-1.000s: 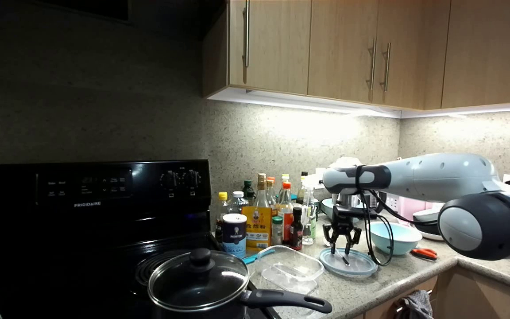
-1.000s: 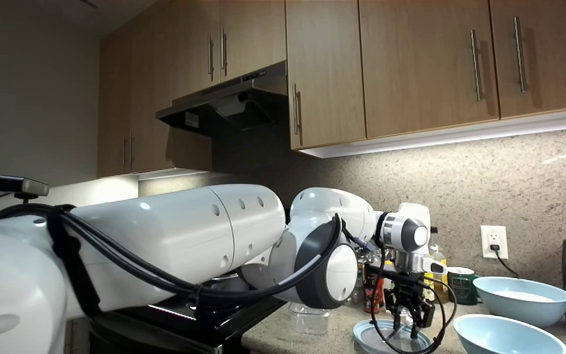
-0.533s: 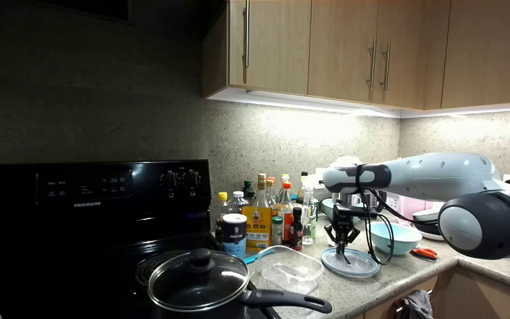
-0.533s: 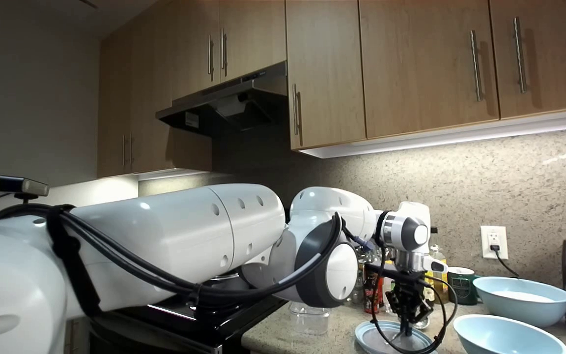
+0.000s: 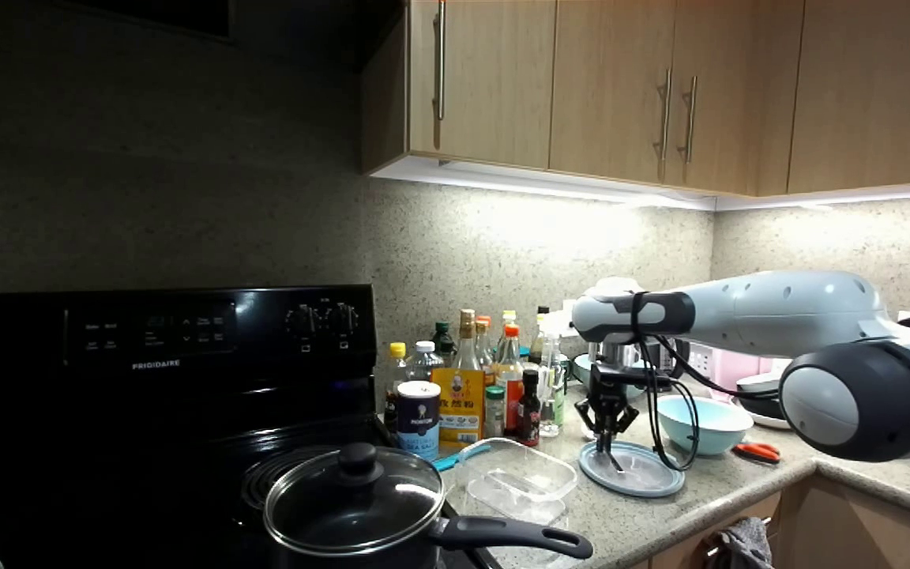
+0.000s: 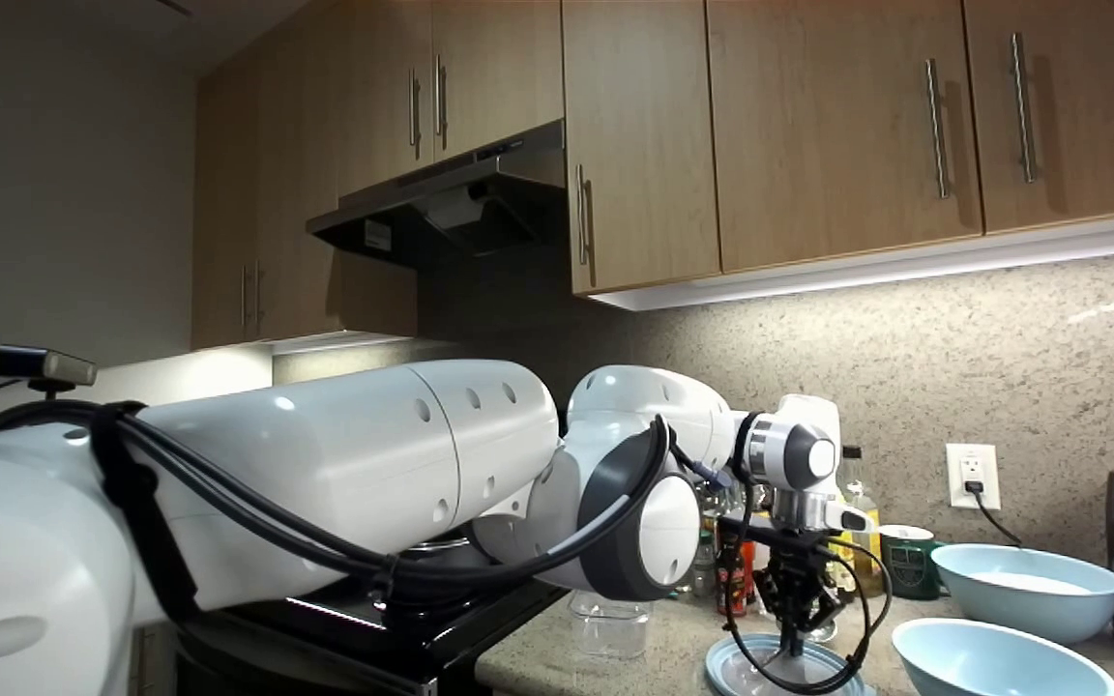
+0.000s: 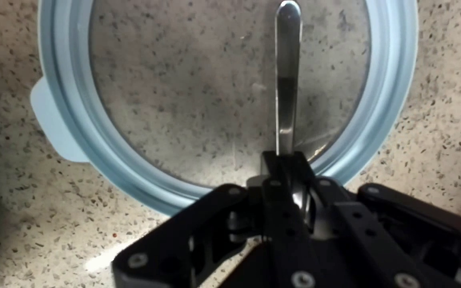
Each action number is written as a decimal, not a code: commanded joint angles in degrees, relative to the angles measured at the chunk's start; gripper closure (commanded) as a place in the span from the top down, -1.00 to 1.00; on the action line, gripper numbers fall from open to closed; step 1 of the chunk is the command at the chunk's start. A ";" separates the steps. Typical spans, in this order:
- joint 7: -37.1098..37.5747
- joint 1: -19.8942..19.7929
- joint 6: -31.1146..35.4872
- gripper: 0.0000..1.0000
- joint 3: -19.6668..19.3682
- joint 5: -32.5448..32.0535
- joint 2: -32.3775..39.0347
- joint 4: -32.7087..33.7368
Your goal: Remove the spoon from the bowl and put it on the lid that is on the counter
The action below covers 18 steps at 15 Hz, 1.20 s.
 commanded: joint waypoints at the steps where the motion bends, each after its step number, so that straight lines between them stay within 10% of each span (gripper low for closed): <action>1: -0.01 0.39 -2.96 -0.85 0.45 -0.45 -2.12 -1.52; 18: 4.98 0.08 -8.31 -0.85 -0.55 -0.73 -1.17 -0.51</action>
